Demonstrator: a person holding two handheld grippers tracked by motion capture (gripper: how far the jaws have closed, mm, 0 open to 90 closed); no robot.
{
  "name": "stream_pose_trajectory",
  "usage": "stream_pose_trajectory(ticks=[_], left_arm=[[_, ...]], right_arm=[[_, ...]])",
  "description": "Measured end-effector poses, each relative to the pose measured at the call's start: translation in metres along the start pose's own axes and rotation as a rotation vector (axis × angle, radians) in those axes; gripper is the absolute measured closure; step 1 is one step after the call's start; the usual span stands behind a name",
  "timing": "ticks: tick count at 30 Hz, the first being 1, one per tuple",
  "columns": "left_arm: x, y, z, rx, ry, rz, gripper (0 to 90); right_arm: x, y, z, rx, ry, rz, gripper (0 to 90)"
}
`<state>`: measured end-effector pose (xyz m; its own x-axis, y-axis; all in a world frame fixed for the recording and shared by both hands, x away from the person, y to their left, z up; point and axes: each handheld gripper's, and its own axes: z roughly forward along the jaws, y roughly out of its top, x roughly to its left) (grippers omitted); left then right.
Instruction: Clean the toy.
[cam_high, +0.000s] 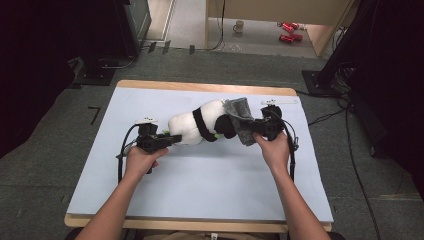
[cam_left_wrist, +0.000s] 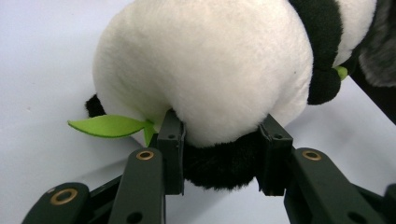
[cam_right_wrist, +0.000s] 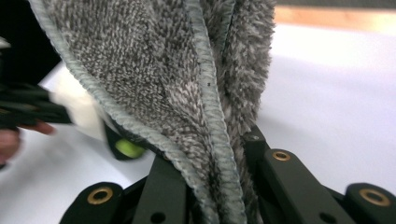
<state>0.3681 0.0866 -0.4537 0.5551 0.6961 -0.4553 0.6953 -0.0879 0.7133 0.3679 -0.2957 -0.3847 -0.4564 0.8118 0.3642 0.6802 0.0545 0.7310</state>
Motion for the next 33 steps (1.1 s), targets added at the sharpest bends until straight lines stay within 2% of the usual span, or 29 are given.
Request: stream_pose_trajectory(ticks=[3,6,9,12,18,20,22,25,27,33], left_arm=[[-0.002,-0.001,-0.001,-0.008,0.006,0.009,61.7],[-0.007,-0.004,-0.002,-0.01,0.018,0.027,61.7],[-0.014,-0.006,-0.002,-0.011,0.013,0.019,61.6],[-0.021,-0.008,0.0,-0.018,0.029,0.03,61.5],[-0.033,-0.011,0.002,-0.036,0.053,0.034,61.1],[-0.034,-0.012,0.002,-0.037,0.061,0.024,60.8],[-0.031,-0.013,0.003,-0.032,0.061,0.022,60.8],[-0.029,-0.013,0.004,-0.028,0.061,0.028,60.8],[-0.029,-0.013,0.006,-0.029,0.059,0.027,60.9],[-0.022,-0.012,0.005,-0.025,0.04,0.028,60.7]], right_arm=[[0.019,0.008,-0.003,-0.023,0.04,-0.037,78.4],[0.043,0.012,0.003,-0.017,0.088,-0.081,78.3],[0.065,0.012,0.017,0.009,0.138,-0.125,78.3],[0.083,0.01,0.036,0.046,0.169,-0.16,78.3],[0.103,0.0,0.068,0.11,0.204,-0.183,78.1],[0.107,-0.004,0.077,0.135,0.215,-0.192,78.0],[0.108,-0.008,0.082,0.128,0.216,-0.2,77.9],[0.104,-0.01,0.085,0.125,0.187,-0.23,77.9],[0.098,-0.01,0.084,0.125,0.188,-0.217,77.7],[0.077,-0.011,0.076,0.12,0.135,-0.195,78.1]])
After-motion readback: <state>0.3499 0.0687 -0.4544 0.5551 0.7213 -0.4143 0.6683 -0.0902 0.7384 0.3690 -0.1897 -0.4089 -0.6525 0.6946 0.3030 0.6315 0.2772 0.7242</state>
